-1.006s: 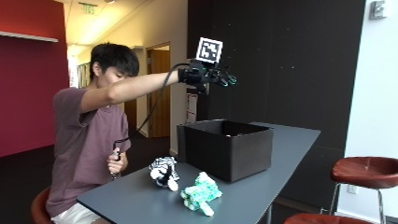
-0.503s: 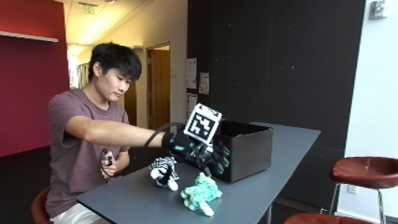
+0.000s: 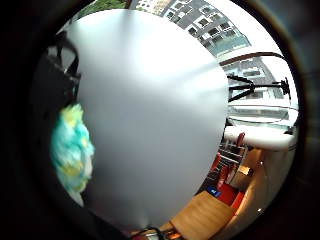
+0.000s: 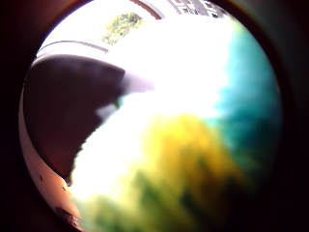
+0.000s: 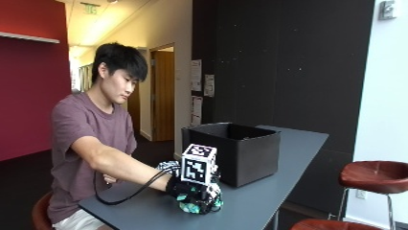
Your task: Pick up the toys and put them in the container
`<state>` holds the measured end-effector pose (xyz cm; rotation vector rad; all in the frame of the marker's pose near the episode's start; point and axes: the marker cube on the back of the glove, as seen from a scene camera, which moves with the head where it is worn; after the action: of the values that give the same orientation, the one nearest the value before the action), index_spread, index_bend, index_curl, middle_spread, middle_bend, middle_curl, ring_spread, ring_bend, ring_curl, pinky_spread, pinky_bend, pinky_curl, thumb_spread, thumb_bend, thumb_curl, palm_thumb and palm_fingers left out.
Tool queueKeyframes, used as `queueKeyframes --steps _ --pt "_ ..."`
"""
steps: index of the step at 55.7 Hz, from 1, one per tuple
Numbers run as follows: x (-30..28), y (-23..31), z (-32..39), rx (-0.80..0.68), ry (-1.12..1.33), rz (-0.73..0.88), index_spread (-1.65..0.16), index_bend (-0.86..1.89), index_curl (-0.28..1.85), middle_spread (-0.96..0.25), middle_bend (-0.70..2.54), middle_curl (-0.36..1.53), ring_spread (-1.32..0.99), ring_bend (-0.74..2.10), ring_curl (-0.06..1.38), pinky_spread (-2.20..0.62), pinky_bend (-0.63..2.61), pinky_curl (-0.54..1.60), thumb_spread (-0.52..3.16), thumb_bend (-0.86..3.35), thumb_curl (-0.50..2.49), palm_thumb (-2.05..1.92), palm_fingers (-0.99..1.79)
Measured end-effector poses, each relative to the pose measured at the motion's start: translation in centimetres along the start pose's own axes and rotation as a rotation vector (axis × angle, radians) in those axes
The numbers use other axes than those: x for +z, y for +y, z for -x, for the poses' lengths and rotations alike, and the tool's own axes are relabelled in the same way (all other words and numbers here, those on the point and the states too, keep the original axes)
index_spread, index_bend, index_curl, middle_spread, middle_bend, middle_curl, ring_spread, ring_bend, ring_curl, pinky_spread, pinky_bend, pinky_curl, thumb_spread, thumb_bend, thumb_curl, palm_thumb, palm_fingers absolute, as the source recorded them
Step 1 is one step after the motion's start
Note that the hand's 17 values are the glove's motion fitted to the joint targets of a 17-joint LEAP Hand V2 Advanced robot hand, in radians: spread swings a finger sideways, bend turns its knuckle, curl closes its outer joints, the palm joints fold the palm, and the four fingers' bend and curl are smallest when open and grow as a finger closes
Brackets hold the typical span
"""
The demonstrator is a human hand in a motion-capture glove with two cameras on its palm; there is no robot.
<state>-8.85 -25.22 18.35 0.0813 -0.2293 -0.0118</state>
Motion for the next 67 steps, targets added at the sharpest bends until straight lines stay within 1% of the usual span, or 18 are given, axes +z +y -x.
queueKeyframes --steps 2,4,6,8,9,10,15,22,27,34,41,46,52,54,56,61,64,67 --pt "-0.3 0.0 -0.1 -0.002 -0.025 0.025 -0.22 0.19 0.14 -0.16 0.60 0.48 -0.29 1.12 0.52 -0.24 0.77 0.30 1.27 0.14 0.37 0.33 1.01" --pt "-0.7 0.1 -0.1 0.001 -0.051 0.052 -0.24 0.24 0.16 -0.19 0.66 0.52 -0.31 1.20 0.55 -0.28 0.88 0.33 1.19 0.17 0.41 0.42 1.26" --pt "-1.2 0.1 0.1 0.017 -0.064 0.064 -0.25 0.29 0.18 -0.21 0.71 0.55 -0.32 1.24 0.59 -0.31 0.93 0.37 1.13 0.17 0.44 0.46 1.28" --pt "-1.7 0.2 0.3 0.035 -0.060 0.063 -0.26 0.43 0.23 -0.22 0.82 0.60 -0.32 1.27 0.61 -0.33 0.96 0.39 1.07 0.16 0.47 0.47 1.38" --pt "-2.1 0.2 0.4 0.042 -0.057 0.062 -0.26 0.44 0.23 -0.23 0.83 0.62 -0.33 1.28 0.62 -0.33 0.98 0.41 1.04 0.16 0.48 0.48 1.33" --pt "-2.5 0.3 0.6 0.046 -0.054 0.062 -0.27 0.52 0.26 -0.23 0.90 0.64 -0.33 1.30 0.64 -0.34 0.98 0.41 1.01 0.15 0.49 0.47 1.38" --pt "-6.0 1.2 1.6 0.056 -0.041 0.054 -0.27 0.74 0.35 -0.24 1.05 0.73 -0.34 1.36 0.67 -0.37 1.03 0.46 0.90 0.12 0.54 0.48 1.34" --pt "-12.9 2.3 3.4 0.052 -0.043 -0.036 -0.26 0.95 0.46 -0.24 1.18 0.80 -0.34 1.44 0.70 -0.39 1.09 0.50 0.77 0.10 0.61 0.50 1.23" --pt "-17.6 3.1 5.3 0.045 -0.023 -0.129 -0.24 1.02 0.52 -0.24 1.24 0.83 -0.34 1.48 0.71 -0.40 1.13 0.53 0.71 0.08 0.66 0.51 1.18" --pt "-23.6 4.3 9.6 0.009 0.019 -0.187 -0.22 1.08 0.59 -0.23 1.29 0.87 -0.33 1.52 0.72 -0.40 1.16 0.56 0.64 0.06 0.72 0.51 1.14" --pt "-27.9 5.3 15.9 -0.104 0.089 -0.242 -0.21 1.10 0.65 -0.22 1.32 0.88 -0.33 1.54 0.72 -0.40 1.17 0.58 0.59 0.04 0.77 0.52 1.11" --pt "-30.3 5.2 20.6 -0.153 0.078 -0.263 -0.20 1.10 0.68 -0.22 1.33 0.89 -0.32 1.56 0.72 -0.40 1.17 0.59 0.56 0.03 0.80 0.52 1.10" --pt "-32.0 4.9 25.9 -0.337 0.055 -0.280 -0.20 1.10 0.71 -0.21 1.34 0.90 -0.32 1.57 0.72 -0.41 1.17 0.60 0.54 0.02 0.84 0.52 1.09" --pt "-32.1 4.5 27.9 -0.369 0.052 -0.281 -0.19 1.09 0.72 -0.21 1.33 0.90 -0.32 1.56 0.72 -0.40 1.17 0.60 0.53 0.01 0.85 0.53 1.09" --pt "-32.1 3.9 29.9 -0.348 0.065 -0.281 -0.19 1.09 0.74 -0.21 1.34 0.90 -0.32 1.57 0.72 -0.40 1.17 0.60 0.53 0.01 0.86 0.53 1.09" --pt "-30.9 2.6 34.4 -0.353 0.145 -0.277 -0.19 1.07 0.76 -0.20 1.34 0.90 -0.32 1.57 0.72 -0.41 1.17 0.61 0.52 0.00 0.89 0.53 1.08" --pt "-30.1 1.8 37.9 -0.314 0.081 -0.263 -0.19 1.07 0.78 -0.20 1.34 0.91 -0.31 1.58 0.71 -0.41 1.17 0.61 0.51 -0.01 0.91 0.53 1.08" --pt "-29.3 0.8 40.3 -0.233 0.040 -0.259 -0.19 1.06 0.79 -0.20 1.34 0.91 -0.31 1.58 0.71 -0.41 1.16 0.61 0.51 -0.01 0.92 0.53 1.08"
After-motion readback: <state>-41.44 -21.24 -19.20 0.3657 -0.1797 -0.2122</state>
